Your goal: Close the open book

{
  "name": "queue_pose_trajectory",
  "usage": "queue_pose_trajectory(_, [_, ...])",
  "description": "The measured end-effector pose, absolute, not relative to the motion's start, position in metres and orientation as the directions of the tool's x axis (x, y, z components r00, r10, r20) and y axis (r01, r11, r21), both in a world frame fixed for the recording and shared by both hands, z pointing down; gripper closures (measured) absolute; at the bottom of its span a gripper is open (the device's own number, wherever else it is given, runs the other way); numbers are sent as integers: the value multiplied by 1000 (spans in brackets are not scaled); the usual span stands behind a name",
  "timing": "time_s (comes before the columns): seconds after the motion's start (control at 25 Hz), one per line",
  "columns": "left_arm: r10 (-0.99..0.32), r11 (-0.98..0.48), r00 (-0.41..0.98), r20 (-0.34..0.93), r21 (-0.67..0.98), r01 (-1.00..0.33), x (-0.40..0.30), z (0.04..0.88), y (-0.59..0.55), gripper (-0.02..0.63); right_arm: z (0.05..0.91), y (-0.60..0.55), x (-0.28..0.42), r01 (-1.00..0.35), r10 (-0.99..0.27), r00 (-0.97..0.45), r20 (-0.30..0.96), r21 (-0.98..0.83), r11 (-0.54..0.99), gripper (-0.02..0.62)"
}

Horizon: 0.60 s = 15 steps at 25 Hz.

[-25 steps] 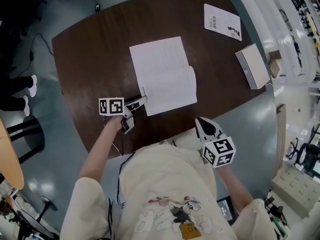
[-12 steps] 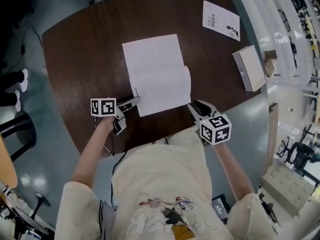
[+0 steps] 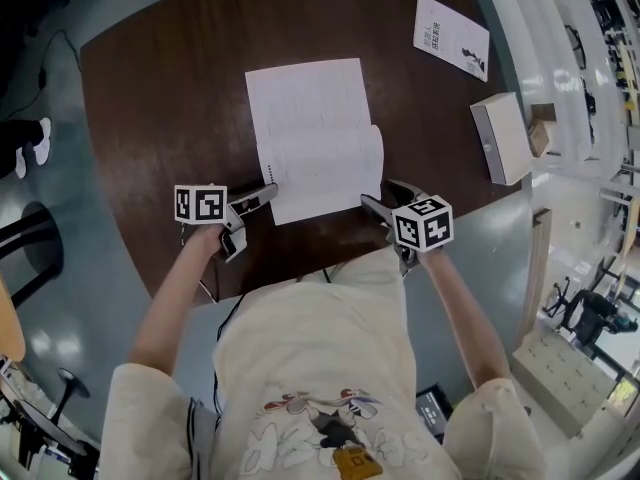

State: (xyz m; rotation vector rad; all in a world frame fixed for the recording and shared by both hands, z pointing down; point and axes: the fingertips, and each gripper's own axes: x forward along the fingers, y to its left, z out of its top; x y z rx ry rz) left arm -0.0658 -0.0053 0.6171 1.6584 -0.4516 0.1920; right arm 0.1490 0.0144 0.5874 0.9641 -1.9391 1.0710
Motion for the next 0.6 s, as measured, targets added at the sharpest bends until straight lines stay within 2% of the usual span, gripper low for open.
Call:
queue_pose_trajectory(0.2, [-196, -60, 915, 354, 927, -371, -67, 614, -7, 405, 609, 10, 158, -848, -207, -477, 854, -387, 361, 282])
queue_pose_trajectory(0.6, [-237, -45, 921, 308, 944, -327, -68, 606, -7, 405, 636, 13, 157, -829, -131, -517, 846, -457, 321, 281])
